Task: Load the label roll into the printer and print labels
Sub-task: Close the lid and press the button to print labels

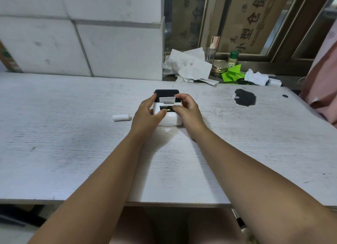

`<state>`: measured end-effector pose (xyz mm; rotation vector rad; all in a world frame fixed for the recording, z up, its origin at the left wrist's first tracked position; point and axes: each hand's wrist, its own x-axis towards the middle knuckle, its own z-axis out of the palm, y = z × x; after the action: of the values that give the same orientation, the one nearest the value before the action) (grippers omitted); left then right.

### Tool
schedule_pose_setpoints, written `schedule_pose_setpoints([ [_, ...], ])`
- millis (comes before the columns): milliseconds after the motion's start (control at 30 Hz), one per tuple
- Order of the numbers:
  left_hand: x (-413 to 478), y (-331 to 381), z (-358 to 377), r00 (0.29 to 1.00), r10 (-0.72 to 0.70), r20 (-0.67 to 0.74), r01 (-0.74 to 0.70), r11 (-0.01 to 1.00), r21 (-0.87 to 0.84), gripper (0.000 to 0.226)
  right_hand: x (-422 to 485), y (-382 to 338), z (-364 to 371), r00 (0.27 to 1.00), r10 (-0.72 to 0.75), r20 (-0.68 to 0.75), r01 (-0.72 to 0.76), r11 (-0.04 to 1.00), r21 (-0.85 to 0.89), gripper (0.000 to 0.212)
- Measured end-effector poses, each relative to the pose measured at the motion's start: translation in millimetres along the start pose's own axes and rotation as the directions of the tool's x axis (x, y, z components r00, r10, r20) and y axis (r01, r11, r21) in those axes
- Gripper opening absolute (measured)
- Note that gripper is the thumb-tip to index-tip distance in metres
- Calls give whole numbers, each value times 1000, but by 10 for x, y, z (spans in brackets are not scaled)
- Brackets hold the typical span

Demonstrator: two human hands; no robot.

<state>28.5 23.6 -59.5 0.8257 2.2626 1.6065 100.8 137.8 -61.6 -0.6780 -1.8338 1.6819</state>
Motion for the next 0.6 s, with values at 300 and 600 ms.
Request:
schedule_pose_setpoints([
  [300,16,-17,2,1000,0,11,0,1000,7,60,0,7,-15,1000,-25,9,25,1000,8,28],
  [600,-3,2,4,1000,-10,-5,10,1000,-7,59,-8,-12,-20,1000,-1,12,1,1000,20,27],
])
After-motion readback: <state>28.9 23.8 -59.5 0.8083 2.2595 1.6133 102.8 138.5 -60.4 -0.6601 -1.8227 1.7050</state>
